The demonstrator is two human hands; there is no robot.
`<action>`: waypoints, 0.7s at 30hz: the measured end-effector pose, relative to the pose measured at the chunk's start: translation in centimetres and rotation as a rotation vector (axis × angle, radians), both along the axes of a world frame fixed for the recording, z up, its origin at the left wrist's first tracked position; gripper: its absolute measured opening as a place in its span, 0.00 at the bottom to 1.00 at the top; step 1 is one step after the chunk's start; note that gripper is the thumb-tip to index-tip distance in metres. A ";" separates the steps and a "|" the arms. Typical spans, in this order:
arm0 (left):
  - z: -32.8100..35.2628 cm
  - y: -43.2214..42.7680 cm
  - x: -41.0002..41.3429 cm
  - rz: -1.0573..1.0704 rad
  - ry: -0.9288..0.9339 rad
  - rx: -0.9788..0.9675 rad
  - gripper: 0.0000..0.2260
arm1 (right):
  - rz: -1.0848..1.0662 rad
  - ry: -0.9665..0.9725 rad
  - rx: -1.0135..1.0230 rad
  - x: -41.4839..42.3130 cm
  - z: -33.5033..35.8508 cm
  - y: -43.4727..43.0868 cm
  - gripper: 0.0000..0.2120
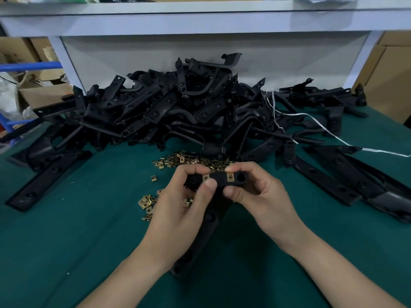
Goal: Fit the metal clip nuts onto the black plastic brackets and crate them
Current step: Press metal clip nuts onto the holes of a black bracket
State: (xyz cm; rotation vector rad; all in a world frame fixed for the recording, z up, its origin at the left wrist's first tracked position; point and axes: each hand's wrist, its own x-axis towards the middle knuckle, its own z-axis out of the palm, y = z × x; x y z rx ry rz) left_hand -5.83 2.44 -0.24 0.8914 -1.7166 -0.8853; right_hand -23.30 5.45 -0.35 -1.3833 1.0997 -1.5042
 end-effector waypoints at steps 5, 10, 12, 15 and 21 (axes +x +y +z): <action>0.5 0.4 -1.4 0.066 0.164 0.171 0.07 | -0.003 -0.129 0.033 1.7 -0.2 0.6 0.10; 0.6 1.7 -2.7 0.096 0.244 0.247 0.11 | -0.075 -0.236 0.077 2.8 -0.1 1.4 0.10; 0.8 2.6 -3.1 0.091 0.218 0.242 0.12 | -0.107 -0.269 0.054 3.0 -0.1 2.0 0.08; 1.4 4.1 -3.9 0.075 0.170 0.240 0.12 | -0.175 -0.293 0.038 2.9 -0.2 3.3 0.08; 3.2 7.5 -5.6 -0.035 0.019 0.180 0.14 | -0.238 -0.346 0.026 1.5 1.0 7.6 0.11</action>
